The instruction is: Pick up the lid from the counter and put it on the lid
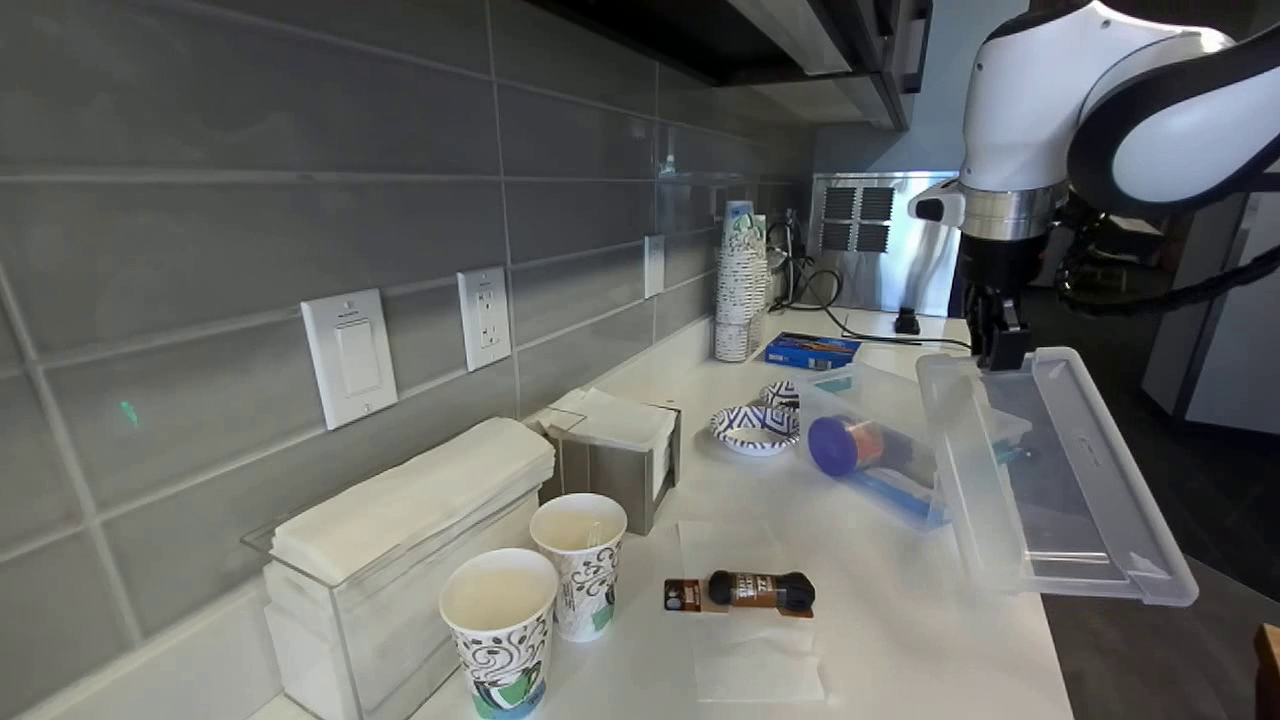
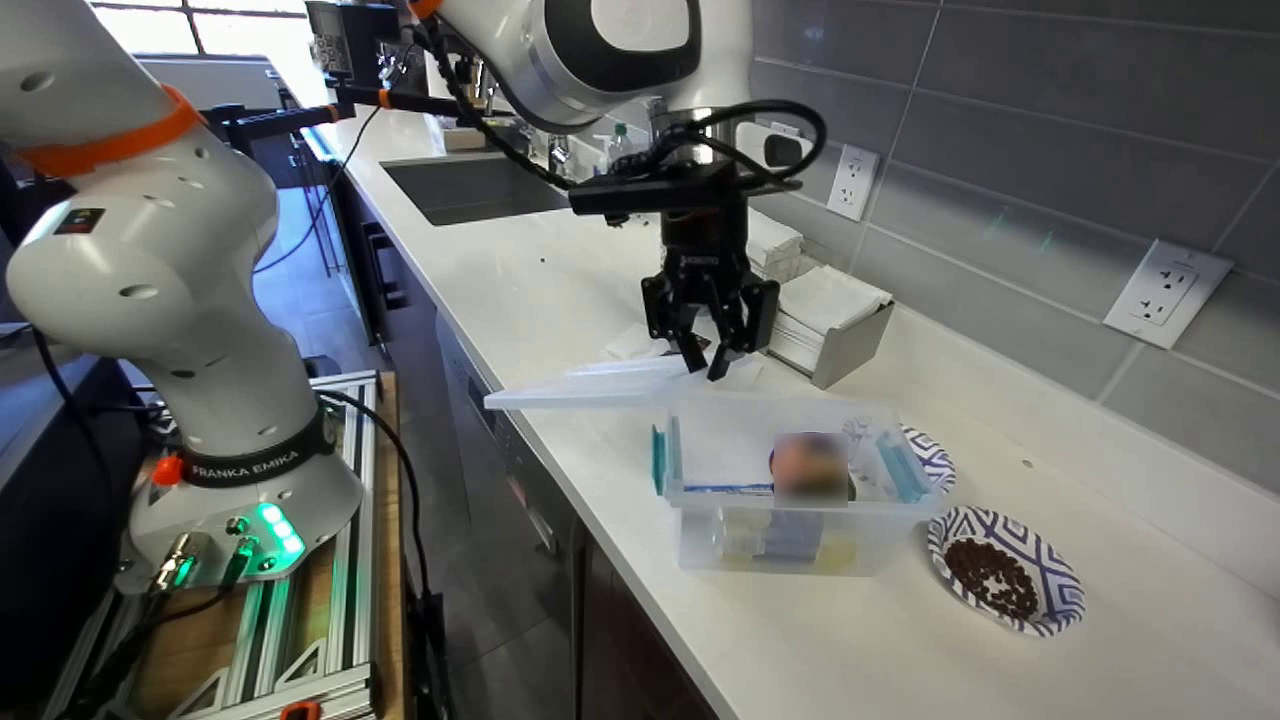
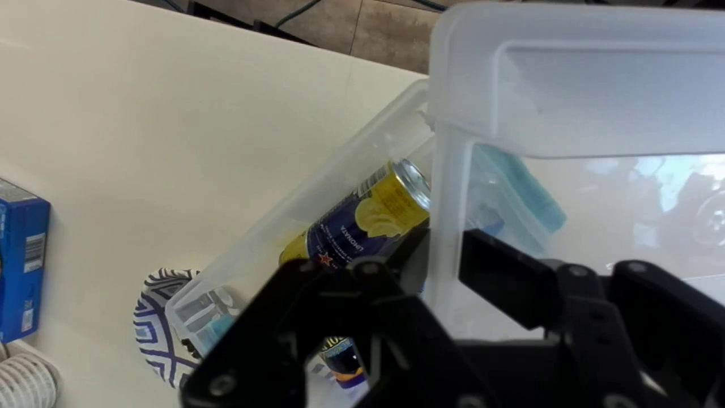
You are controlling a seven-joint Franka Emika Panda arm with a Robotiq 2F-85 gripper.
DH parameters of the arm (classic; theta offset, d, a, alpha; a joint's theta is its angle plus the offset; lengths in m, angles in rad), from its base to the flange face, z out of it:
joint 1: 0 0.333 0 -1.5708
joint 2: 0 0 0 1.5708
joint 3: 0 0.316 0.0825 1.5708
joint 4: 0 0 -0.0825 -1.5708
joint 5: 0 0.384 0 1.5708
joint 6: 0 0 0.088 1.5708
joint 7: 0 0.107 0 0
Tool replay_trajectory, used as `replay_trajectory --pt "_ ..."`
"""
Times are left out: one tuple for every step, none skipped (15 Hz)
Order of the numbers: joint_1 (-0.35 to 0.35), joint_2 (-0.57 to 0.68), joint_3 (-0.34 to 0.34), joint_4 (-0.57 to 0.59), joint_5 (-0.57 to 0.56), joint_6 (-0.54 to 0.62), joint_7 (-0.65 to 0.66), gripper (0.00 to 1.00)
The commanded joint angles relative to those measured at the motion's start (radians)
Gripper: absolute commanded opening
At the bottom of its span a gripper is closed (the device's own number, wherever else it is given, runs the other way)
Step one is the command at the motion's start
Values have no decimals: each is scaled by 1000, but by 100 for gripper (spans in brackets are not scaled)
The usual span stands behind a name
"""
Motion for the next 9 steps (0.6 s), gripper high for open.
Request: replay_trajectory --pt "10 95 -57 105 47 14 -237 6" --pt "12 112 -69 125 60 21 -302 6" --pt "9 135 -76 147 73 32 -357 6" --pt "10 159 -91 168 114 58 -424 6" --pt "11 181 -101 183 165 75 -485 6" --pt "-16 118 -59 135 101 47 -380 6" --pt "-20 133 -61 148 113 52 -400 23" --pt "-21 137 -60 149 112 52 -398 23" --pt "-21 136 -58 148 112 52 -396 23"
